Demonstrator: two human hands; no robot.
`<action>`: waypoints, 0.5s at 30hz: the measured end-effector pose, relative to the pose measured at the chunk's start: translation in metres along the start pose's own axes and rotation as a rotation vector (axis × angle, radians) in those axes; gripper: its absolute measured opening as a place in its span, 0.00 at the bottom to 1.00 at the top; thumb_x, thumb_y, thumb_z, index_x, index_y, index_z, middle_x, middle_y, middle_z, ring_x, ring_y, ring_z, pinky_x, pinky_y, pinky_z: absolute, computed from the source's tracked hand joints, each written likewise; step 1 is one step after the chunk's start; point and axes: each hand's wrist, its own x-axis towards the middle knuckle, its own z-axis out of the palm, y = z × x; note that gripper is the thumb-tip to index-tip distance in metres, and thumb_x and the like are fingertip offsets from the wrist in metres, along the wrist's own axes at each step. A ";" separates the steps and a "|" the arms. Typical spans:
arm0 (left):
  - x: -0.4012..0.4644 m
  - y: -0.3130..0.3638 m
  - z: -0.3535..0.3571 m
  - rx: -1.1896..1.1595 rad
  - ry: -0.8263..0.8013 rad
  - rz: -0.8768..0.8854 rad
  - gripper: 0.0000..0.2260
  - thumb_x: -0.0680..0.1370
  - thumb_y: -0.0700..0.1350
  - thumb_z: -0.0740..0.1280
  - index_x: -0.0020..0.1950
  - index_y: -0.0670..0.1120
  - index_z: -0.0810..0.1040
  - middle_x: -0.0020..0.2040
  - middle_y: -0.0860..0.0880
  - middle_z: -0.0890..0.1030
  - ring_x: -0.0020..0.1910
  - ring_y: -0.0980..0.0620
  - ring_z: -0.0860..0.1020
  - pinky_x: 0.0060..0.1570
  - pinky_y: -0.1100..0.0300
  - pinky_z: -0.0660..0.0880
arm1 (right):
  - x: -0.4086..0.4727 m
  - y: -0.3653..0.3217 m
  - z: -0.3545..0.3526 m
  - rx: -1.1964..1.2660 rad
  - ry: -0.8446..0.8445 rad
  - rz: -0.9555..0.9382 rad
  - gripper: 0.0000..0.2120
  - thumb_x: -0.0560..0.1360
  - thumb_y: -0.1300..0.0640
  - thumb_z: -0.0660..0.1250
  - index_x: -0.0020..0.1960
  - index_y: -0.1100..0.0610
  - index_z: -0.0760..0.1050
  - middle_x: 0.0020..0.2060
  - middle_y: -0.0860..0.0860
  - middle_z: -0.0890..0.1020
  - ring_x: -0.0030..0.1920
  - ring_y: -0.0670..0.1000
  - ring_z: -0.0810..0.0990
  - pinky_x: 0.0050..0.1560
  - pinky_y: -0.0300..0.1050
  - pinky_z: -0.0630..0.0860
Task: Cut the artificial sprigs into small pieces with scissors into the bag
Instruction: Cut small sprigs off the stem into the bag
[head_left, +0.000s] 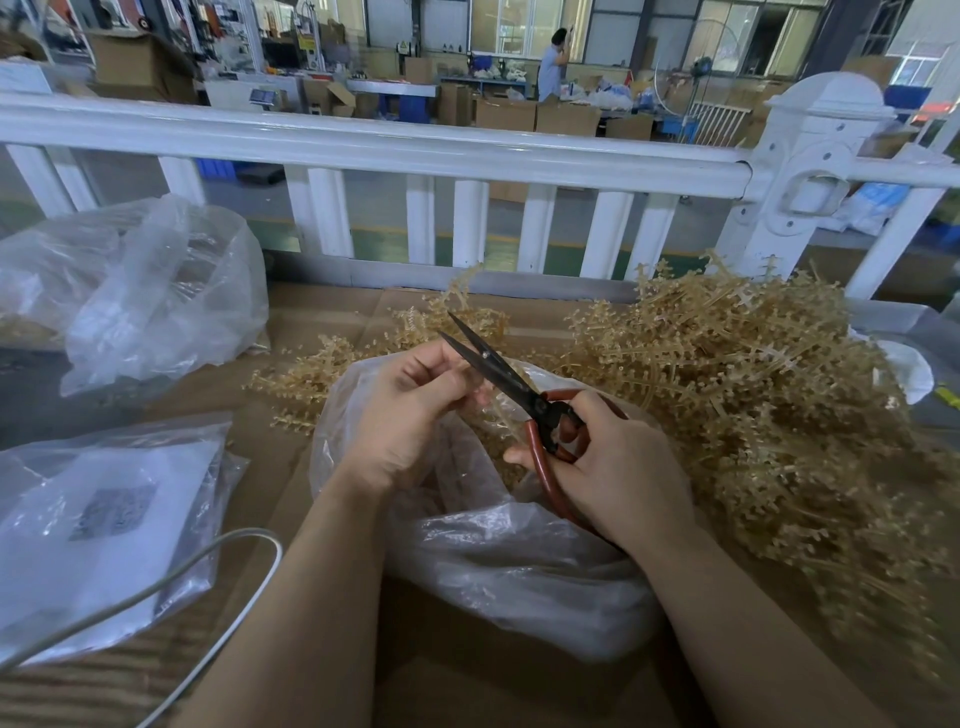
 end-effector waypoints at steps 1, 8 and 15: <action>0.000 0.000 0.000 -0.001 -0.003 0.002 0.06 0.73 0.36 0.66 0.46 0.41 0.82 0.47 0.36 0.76 0.43 0.42 0.72 0.47 0.50 0.70 | 0.000 0.000 0.000 0.005 0.005 -0.006 0.33 0.68 0.18 0.57 0.54 0.45 0.74 0.35 0.38 0.80 0.34 0.40 0.80 0.37 0.43 0.82; 0.000 0.001 0.000 -0.001 -0.005 0.001 0.04 0.73 0.35 0.66 0.46 0.38 0.80 0.42 0.40 0.79 0.40 0.49 0.76 0.45 0.58 0.74 | 0.001 0.001 0.000 0.003 -0.002 -0.002 0.36 0.68 0.17 0.55 0.53 0.47 0.76 0.34 0.40 0.81 0.35 0.43 0.80 0.38 0.45 0.81; 0.002 -0.001 -0.001 -0.157 0.073 -0.055 0.03 0.71 0.38 0.66 0.43 0.42 0.78 0.34 0.49 0.80 0.34 0.54 0.77 0.41 0.62 0.75 | 0.000 0.003 0.000 0.324 0.020 0.169 0.19 0.67 0.25 0.65 0.43 0.39 0.75 0.35 0.40 0.81 0.38 0.40 0.81 0.36 0.37 0.76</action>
